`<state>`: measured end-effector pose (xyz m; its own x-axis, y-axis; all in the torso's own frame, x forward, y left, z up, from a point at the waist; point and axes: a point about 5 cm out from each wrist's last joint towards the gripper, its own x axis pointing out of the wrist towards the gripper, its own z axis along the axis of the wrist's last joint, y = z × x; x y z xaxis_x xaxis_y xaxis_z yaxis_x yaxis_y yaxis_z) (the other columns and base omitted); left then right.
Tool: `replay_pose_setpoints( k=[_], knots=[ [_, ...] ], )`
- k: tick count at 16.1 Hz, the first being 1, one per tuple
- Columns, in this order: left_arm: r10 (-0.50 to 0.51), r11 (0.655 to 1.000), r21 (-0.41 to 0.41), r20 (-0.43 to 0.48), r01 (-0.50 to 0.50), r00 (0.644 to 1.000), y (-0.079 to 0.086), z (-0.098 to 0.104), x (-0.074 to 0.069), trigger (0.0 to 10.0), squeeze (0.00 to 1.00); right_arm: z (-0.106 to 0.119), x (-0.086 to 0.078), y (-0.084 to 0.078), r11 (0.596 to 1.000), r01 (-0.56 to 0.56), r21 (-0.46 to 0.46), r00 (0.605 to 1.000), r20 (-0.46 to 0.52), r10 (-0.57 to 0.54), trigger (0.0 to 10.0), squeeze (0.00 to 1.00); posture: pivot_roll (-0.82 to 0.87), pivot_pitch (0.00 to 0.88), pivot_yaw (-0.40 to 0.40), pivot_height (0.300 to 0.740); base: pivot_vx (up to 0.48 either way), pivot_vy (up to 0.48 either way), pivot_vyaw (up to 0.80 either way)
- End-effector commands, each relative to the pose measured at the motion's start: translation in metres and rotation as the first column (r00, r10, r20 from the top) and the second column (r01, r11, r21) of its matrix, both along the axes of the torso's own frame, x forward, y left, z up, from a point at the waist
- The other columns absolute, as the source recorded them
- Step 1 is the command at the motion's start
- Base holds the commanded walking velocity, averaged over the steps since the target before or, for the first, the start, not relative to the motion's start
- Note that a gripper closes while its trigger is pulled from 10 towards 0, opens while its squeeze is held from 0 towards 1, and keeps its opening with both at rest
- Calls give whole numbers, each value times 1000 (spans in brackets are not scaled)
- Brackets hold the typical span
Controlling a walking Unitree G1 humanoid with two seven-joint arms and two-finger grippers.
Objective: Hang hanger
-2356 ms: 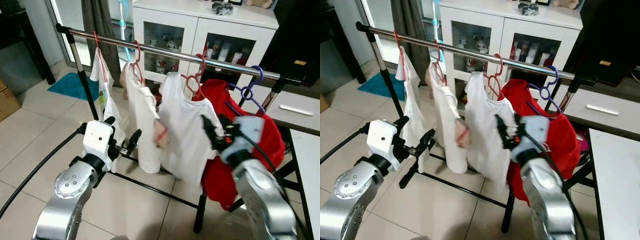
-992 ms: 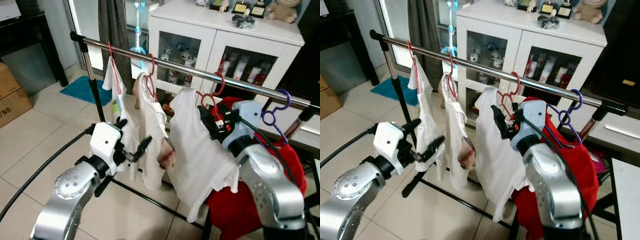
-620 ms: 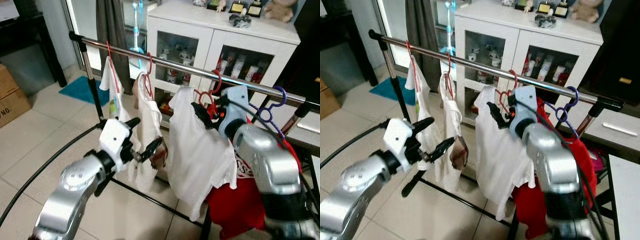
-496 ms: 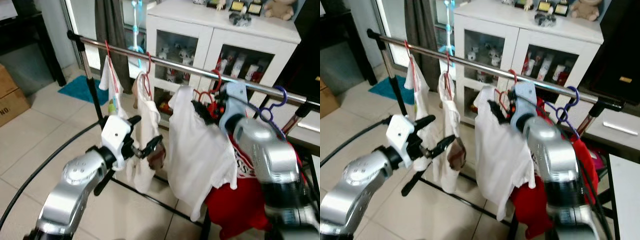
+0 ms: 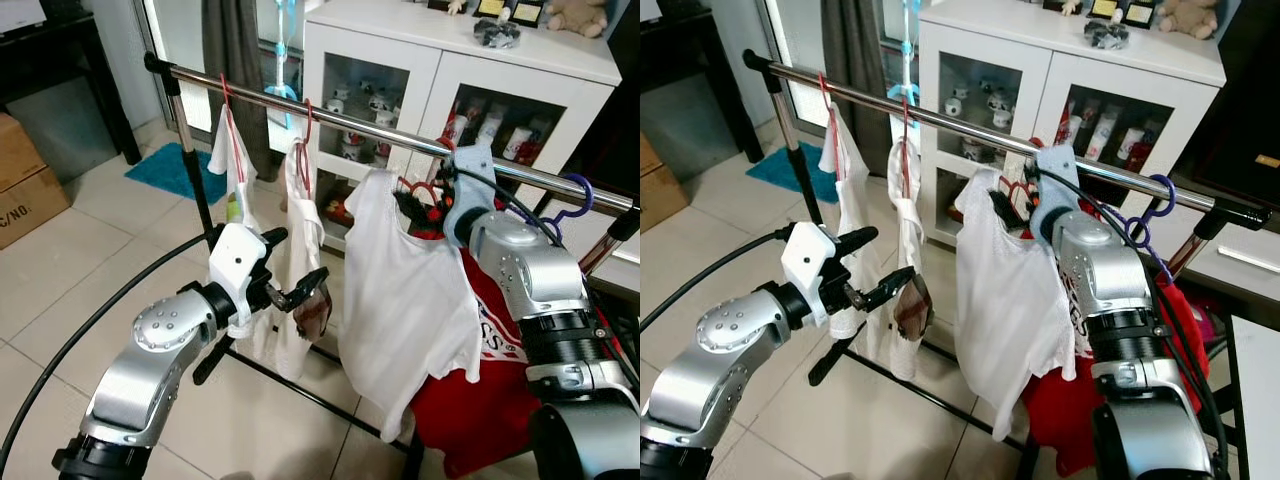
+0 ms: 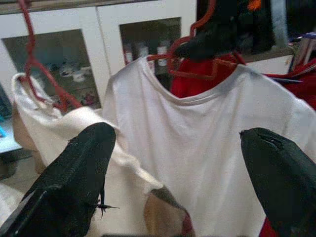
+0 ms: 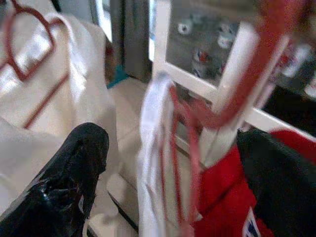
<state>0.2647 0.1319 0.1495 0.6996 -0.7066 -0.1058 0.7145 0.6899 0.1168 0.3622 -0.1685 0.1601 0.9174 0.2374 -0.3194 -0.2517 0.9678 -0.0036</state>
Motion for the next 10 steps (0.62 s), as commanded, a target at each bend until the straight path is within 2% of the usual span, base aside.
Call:
replay_pose_setpoints(
  k=[1,7,8,9,10],
  knots=[
    [-47,999,1,2,47,999,-4,1,-2,10000,0,7,5,-9,999,34,4,999,19,-34,10000,1000,7,0,-41,740,0,0,0],
    [-170,985,-6,-30,170,985,-10,0,-12,10000,0,-5,11,-26,995,83,58,996,-43,-80,10000,1000,1,0,-30,740,0,0,0],
    [-196,981,-9,-36,195,980,-11,0,-14,10000,0,-10,14,-29,992,92,81,994,-67,-87,7961,969,3,0,-31,740,0,0,0],
    [-203,979,-8,-37,203,978,-11,0,-15,10000,0,-11,16,-31,991,103,89,993,-74,-97,0,0,5,0,-36,740,0,0,0],
    [-206,979,-5,-37,206,978,-11,1,-15,10000,0,-11,17,-33,990,110,91,992,-78,-103,0,0,5,0,-36,740,0,0,0]
  ],
)
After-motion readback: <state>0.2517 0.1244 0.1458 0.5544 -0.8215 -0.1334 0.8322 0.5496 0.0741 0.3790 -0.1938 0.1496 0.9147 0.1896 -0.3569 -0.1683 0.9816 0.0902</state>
